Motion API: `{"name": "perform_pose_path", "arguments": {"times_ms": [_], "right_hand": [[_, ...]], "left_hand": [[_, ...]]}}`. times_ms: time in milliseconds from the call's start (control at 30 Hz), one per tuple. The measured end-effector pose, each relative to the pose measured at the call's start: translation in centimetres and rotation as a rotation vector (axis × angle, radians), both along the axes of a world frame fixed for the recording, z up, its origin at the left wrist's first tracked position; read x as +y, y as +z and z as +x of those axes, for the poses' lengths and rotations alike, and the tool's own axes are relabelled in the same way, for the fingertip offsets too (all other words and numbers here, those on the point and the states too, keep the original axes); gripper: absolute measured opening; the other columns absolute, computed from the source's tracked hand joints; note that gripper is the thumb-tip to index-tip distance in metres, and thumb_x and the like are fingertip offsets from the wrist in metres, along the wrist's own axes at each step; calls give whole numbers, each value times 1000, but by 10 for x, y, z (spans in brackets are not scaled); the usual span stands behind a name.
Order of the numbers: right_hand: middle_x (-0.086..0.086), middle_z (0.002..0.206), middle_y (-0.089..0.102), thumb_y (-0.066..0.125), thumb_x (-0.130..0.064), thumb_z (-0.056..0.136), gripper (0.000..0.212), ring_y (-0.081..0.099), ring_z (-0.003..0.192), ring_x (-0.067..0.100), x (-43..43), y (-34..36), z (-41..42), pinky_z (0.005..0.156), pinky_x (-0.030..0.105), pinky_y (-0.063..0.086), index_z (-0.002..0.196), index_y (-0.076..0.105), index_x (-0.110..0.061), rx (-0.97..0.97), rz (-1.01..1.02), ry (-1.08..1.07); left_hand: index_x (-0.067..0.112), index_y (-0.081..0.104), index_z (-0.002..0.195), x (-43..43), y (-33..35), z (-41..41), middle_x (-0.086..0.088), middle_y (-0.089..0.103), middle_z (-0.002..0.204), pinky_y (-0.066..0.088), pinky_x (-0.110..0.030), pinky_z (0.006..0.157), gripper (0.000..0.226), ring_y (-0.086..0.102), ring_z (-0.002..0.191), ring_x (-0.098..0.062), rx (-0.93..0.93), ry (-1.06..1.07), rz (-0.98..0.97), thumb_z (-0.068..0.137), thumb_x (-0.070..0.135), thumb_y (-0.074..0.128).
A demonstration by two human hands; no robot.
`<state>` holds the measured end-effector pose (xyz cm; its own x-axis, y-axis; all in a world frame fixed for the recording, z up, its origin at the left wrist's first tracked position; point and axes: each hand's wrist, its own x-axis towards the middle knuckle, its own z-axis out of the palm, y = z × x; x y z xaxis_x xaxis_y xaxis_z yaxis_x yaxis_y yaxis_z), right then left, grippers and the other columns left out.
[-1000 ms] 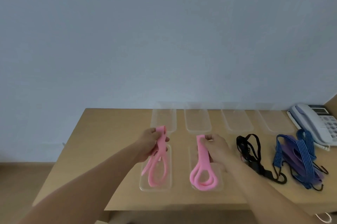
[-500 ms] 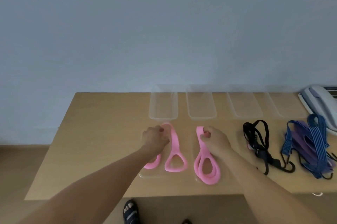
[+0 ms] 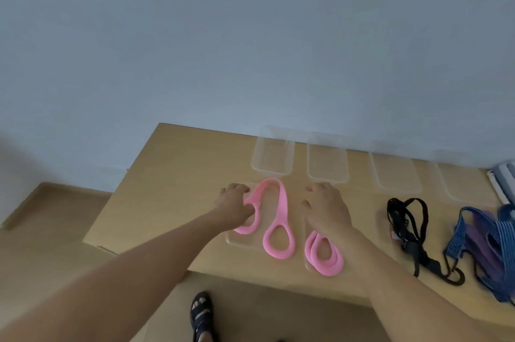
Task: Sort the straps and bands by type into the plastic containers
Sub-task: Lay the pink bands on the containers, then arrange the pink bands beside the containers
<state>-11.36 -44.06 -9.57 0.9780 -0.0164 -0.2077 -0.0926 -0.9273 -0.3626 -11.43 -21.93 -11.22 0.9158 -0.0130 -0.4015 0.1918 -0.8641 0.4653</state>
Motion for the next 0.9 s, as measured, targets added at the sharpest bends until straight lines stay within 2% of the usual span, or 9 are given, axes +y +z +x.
{"name": "perform_pose_path", "arguments": {"times_ms": [167, 300, 367, 467, 667, 733, 833, 900], "right_hand": [[2, 130, 53, 54, -31, 89, 37, 48, 123, 26, 72, 12, -5, 93, 35, 44, 124, 59, -21, 31, 95, 243], [5, 141, 46, 55, -31, 93, 44, 43, 132, 25, 137, 21, -25, 104, 34, 38, 135, 52, -16, 60, 106, 392], [5, 142, 45, 53, -32, 94, 45, 41, 132, 25, 174, 24, -37, 103, 35, 38, 136, 50, -17, 42, 88, 449], [4, 140, 45, 51, -32, 94, 45, 42, 129, 24, 244, 24, -60, 97, 34, 39, 137, 49, -17, 32, 52, 563], [-2, 140, 45, 50, -36, 97, 41, 41, 130, 19, 413, -3, -152, 101, 36, 41, 135, 50, -20, 124, 28, 820], [-4, 141, 44, 51, -38, 96, 41, 43, 129, 18, 464, -19, -186, 101, 36, 42, 134, 50, -22, 200, 8, 915], [-4, 141, 42, 52, -38, 97, 41, 48, 123, 18, 529, -47, -230, 97, 32, 43, 134, 50, -21, 325, -19, 1025], [-2, 139, 44, 53, -36, 96, 40, 50, 121, 19, 566, -69, -253, 95, 30, 41, 132, 52, -19, 375, -50, 1096]], "left_hand": [[16, 41, 145, 63, 12, -48, -7, 36, 152, 32, -40, 112, 55, 32, 138, -29, -13, 159, 36, 93, 26, 58], [16, 42, 144, 130, 21, -88, -8, 38, 151, 33, -40, 110, 54, 33, 137, -30, -22, 297, 37, 93, 27, 58], [16, 42, 144, 168, 23, -111, -7, 38, 150, 35, -41, 110, 54, 33, 137, -28, -32, 375, 21, 93, 27, 58], [18, 42, 145, 230, 19, -157, -7, 40, 149, 36, -41, 109, 56, 34, 138, -27, -32, 483, 7, 92, 27, 57], [19, 45, 142, 368, -17, -290, -7, 45, 143, 34, -39, 105, 52, 41, 132, -28, 107, 737, -16, 93, 30, 56], [17, 49, 138, 410, -38, -340, -8, 50, 139, 41, -36, 101, 50, 48, 125, -29, 154, 838, -56, 90, 29, 57], [12, 61, 121, 455, -65, -407, -11, 64, 117, 52, -37, 85, 37, 61, 100, -29, 229, 1006, -109, 86, 24, 56], [8, 63, 117, 473, -77, -441, -12, 66, 109, 54, -37, 78, 33, 62, 87, -27, 267, 1107, -161, 87, 18, 56]]}}
